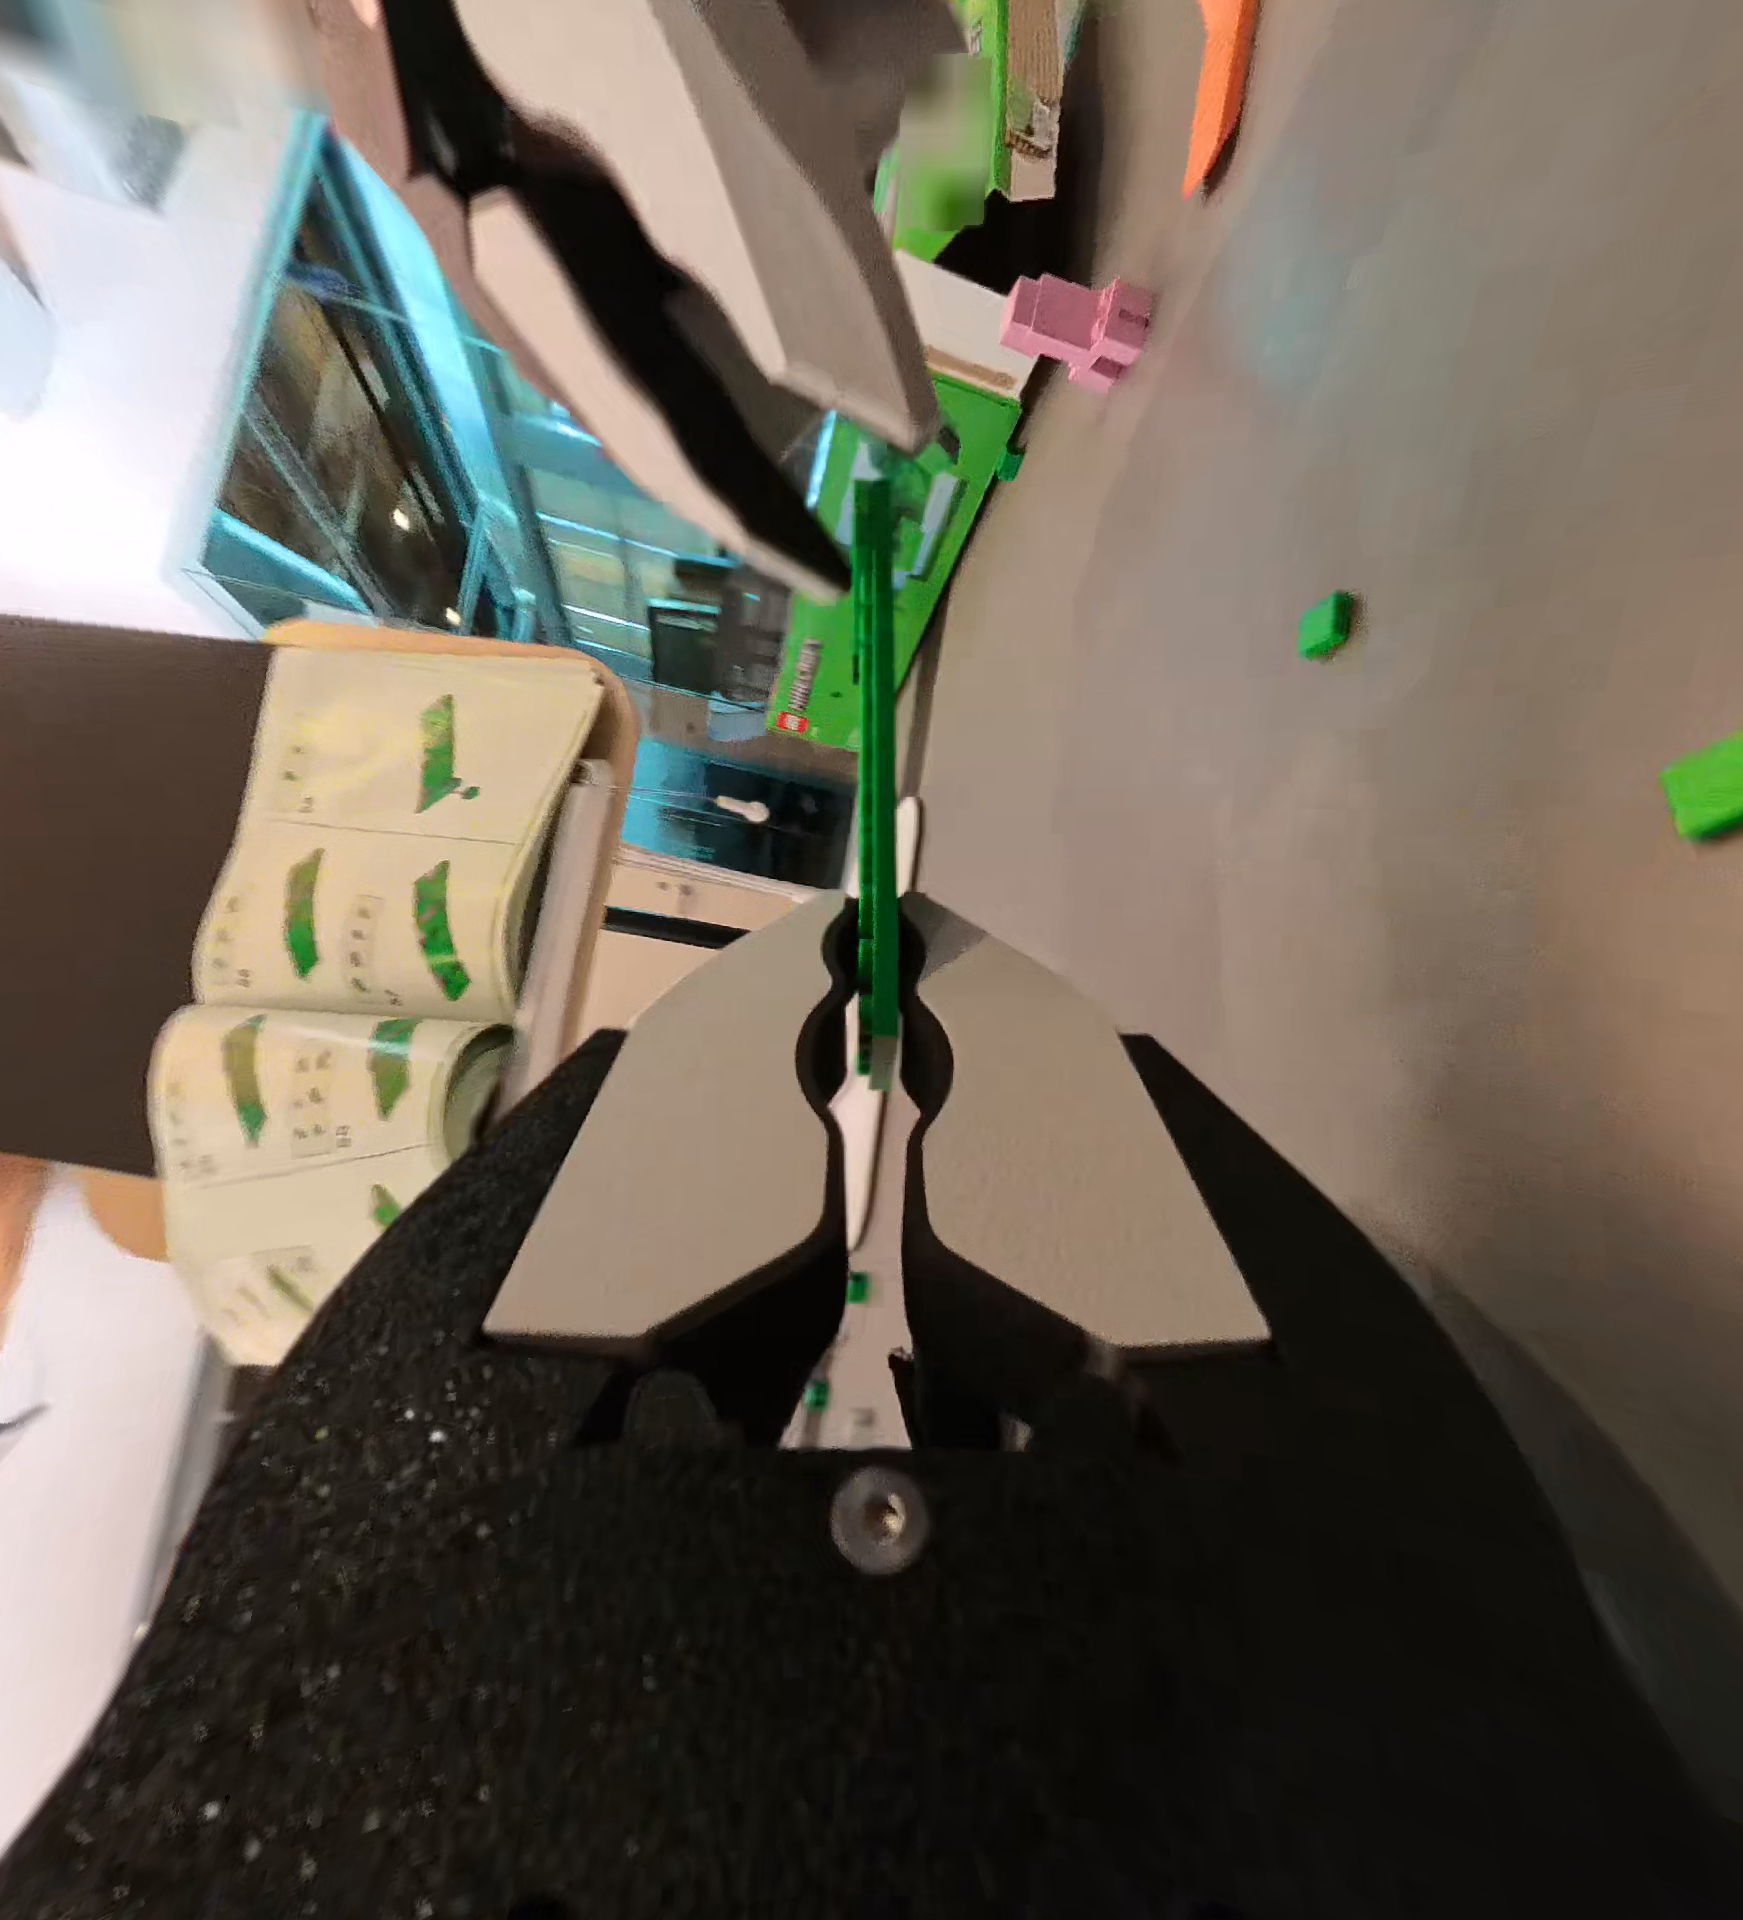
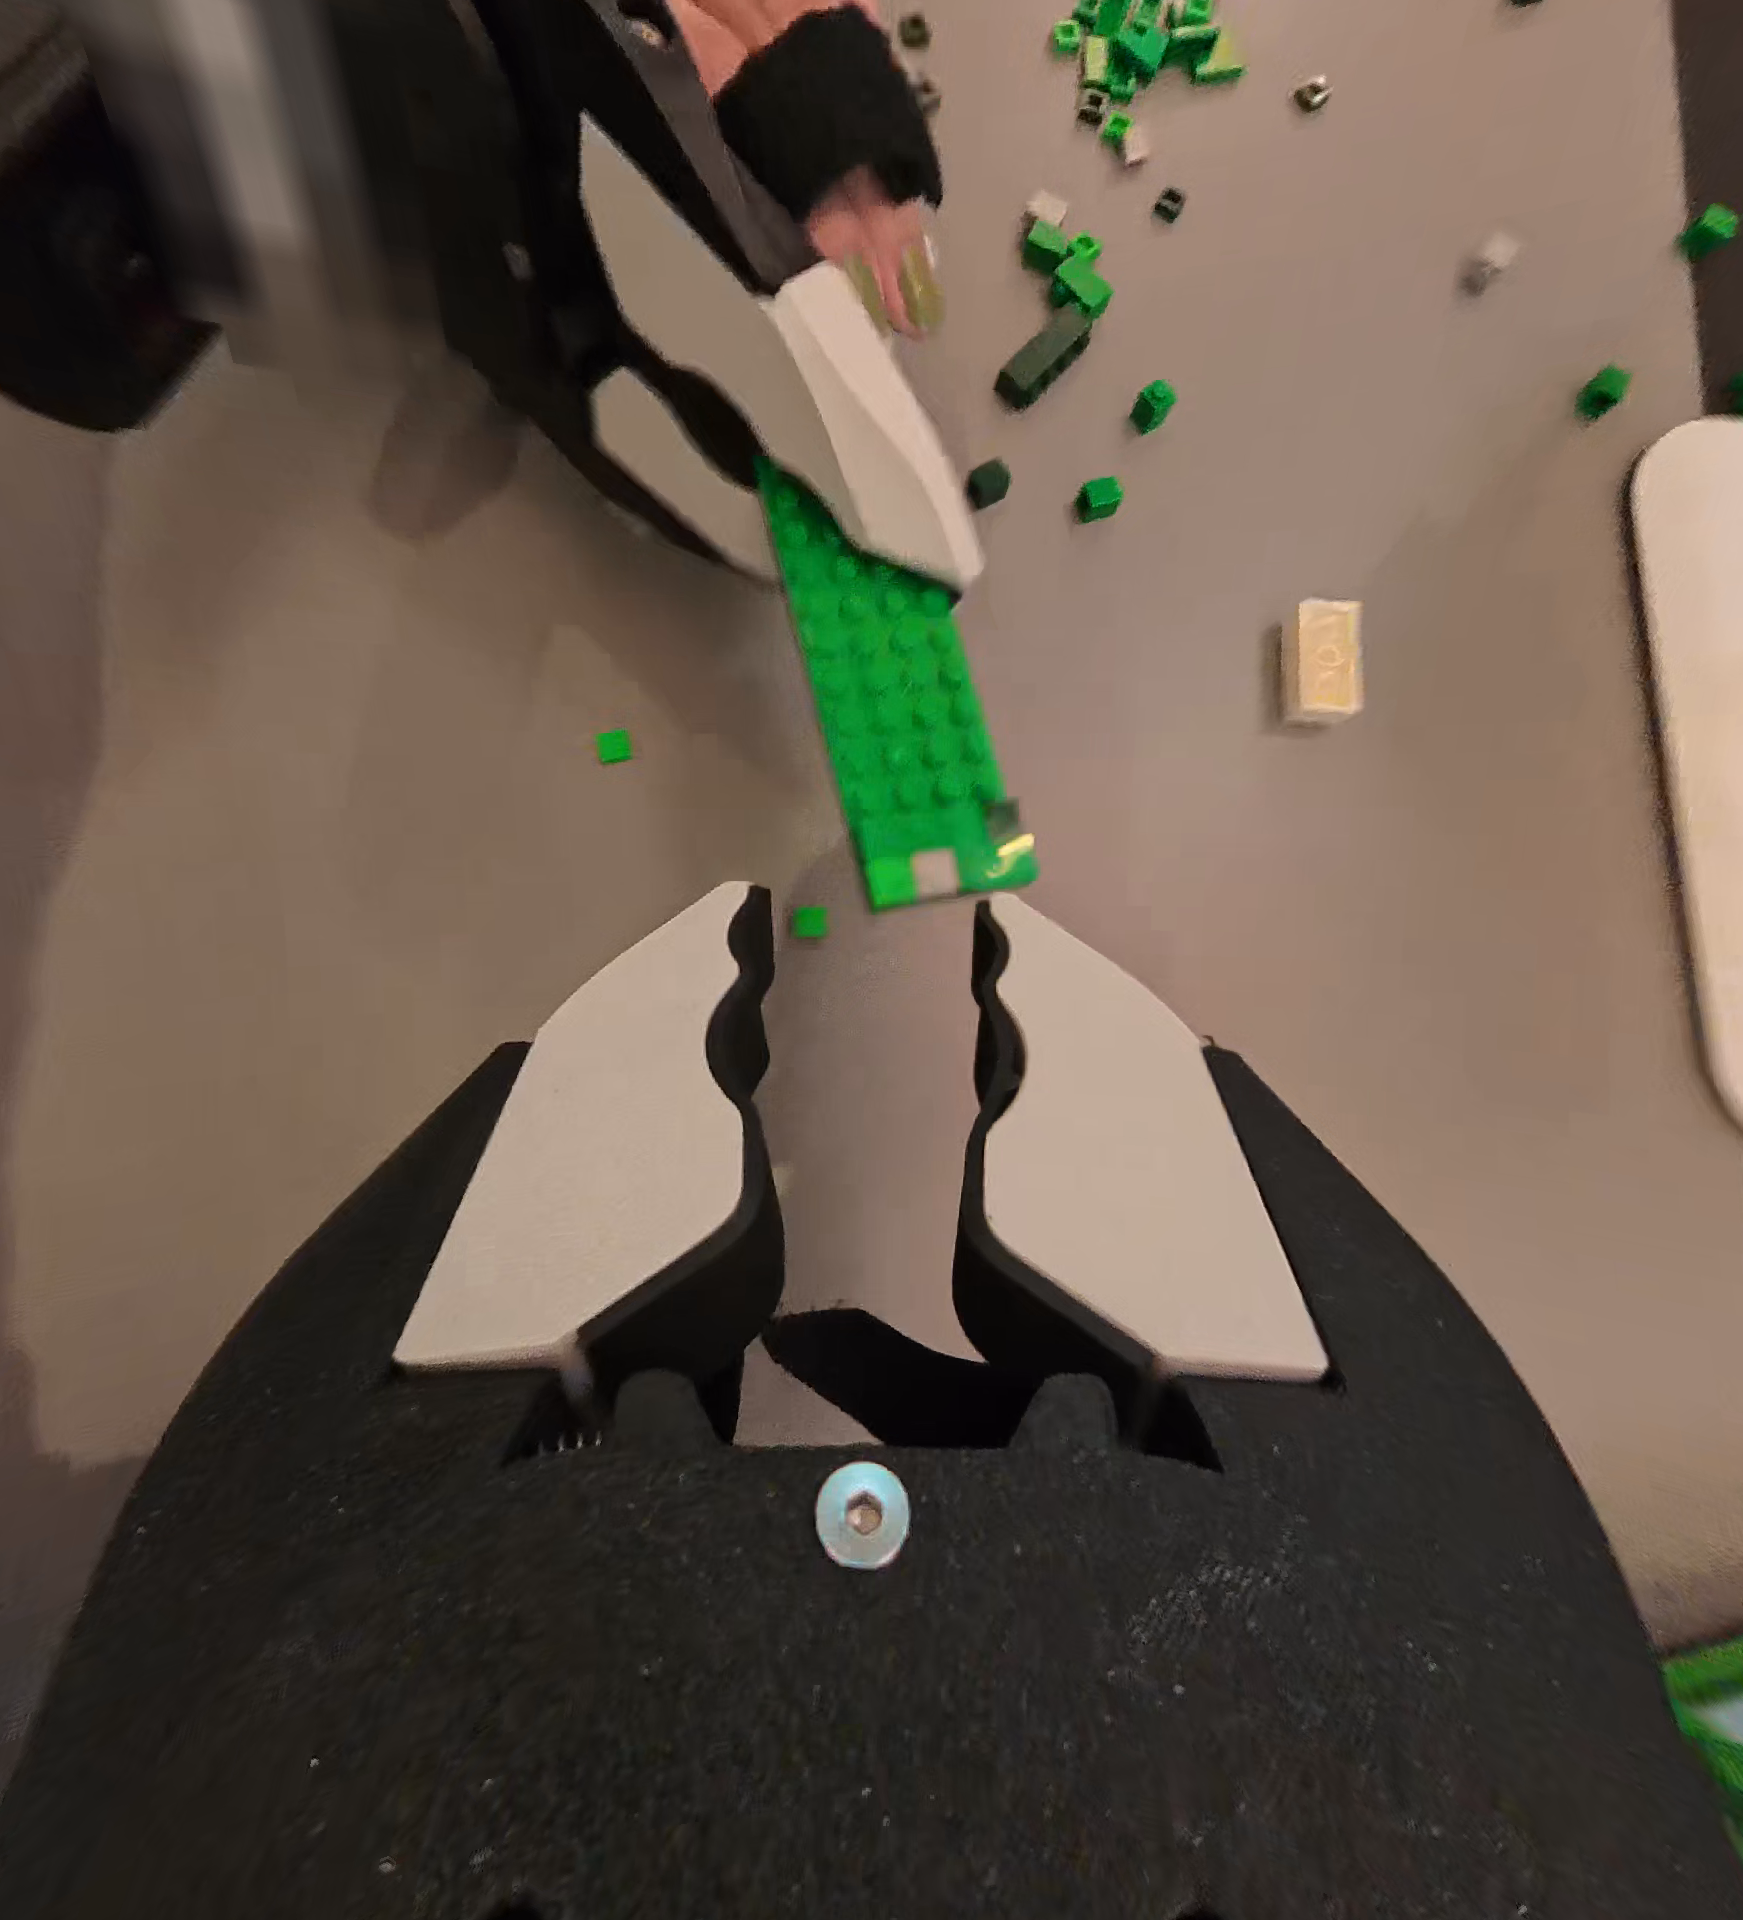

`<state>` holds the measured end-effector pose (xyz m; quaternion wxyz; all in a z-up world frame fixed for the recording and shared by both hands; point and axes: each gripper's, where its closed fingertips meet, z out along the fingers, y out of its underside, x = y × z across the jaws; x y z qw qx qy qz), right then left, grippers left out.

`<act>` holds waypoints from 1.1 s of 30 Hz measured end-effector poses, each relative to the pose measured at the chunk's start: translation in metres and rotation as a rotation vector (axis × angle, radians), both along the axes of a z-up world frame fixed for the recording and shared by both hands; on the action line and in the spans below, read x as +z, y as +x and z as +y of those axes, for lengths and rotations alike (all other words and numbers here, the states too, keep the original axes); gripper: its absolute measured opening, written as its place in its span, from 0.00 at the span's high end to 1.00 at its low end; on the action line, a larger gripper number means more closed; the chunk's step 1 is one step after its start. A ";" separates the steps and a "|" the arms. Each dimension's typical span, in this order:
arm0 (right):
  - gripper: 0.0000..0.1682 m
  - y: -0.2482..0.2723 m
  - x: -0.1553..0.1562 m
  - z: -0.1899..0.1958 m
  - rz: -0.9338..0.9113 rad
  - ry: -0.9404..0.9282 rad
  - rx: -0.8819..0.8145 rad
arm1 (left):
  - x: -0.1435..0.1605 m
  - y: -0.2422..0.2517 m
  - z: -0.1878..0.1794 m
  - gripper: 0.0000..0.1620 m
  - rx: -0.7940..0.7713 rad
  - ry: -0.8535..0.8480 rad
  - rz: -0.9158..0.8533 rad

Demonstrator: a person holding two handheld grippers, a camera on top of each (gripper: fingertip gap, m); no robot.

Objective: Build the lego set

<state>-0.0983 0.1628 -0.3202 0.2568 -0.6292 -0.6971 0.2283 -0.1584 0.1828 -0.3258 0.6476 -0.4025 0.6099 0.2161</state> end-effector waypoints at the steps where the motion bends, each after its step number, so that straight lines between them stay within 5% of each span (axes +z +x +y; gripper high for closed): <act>1: 0.78 0.005 -0.006 -0.008 0.010 -0.037 -0.009 | 0.000 -0.003 -0.002 0.97 -0.004 0.043 0.028; 10: 0.85 -0.004 -0.071 -0.016 0.011 -0.125 -0.065 | -0.014 -0.020 0.007 0.97 -0.047 0.109 0.206; 20: 0.95 -0.005 -0.072 -0.014 -0.024 -0.067 -0.021 | -0.023 -0.014 0.002 0.97 -0.096 0.130 0.248; 28: 0.96 -0.009 -0.007 -0.015 0.140 0.001 0.005 | -0.025 -0.004 -0.003 0.97 -0.131 0.119 0.253; 33: 0.96 -0.021 -0.016 -0.022 0.038 0.047 0.091 | -0.024 0.000 -0.010 0.97 -0.162 0.112 0.237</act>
